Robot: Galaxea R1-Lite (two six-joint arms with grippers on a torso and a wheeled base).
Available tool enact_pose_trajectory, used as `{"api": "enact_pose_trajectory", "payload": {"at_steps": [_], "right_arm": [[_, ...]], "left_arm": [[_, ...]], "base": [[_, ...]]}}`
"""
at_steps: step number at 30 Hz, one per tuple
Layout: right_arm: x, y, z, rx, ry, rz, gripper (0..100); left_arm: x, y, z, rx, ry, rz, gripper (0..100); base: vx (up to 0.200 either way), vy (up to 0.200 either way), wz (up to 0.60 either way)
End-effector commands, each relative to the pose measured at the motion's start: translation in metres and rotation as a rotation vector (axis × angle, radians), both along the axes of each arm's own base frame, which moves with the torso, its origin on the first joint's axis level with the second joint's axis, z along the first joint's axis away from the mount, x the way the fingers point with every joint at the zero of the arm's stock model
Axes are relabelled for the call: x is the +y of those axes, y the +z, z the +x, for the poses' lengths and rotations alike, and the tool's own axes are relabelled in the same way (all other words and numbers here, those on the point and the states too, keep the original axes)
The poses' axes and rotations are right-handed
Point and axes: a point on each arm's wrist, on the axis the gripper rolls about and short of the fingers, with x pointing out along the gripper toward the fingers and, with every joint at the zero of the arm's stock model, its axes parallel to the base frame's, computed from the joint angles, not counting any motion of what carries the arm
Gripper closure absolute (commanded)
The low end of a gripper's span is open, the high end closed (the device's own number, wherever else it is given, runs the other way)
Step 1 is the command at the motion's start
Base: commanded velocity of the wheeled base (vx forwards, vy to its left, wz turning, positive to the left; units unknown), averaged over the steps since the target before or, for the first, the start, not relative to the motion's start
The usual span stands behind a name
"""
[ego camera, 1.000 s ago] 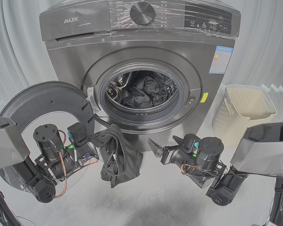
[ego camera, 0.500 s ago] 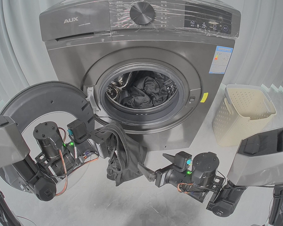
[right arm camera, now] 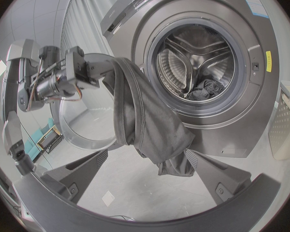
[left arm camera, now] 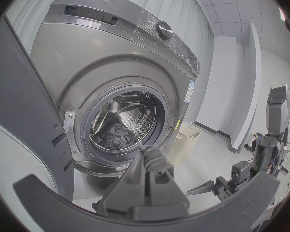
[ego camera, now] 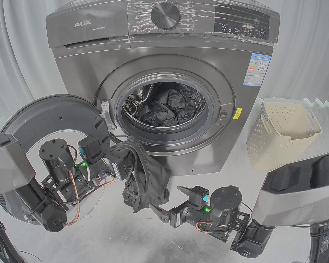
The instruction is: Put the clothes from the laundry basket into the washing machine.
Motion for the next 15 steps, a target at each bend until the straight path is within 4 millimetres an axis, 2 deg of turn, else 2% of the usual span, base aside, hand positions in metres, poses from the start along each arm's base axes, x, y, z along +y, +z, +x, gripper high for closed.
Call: {"api": "enact_pose_trajectory", "payload": {"at_steps": [1,9,15], "right_arm": [[0.006,-0.022,0.006,0.023,0.000,-0.040,0],[0.017,-0.044,0.028,-0.028,-0.009,-0.077,0],[0.025,-0.057,0.037,-0.034,-0.002,-0.077,0]], "left_arm": [[0.000,-0.001,0.000,0.002,0.001,0.001,100],[-0.001,-0.001,0.000,0.002,0.000,0.001,100],[-0.001,-0.002,0.000,0.006,0.000,0.001,100]], "base": [[0.000,0.000,0.00],[0.000,0.000,0.00],[0.000,0.000,0.00]]}}
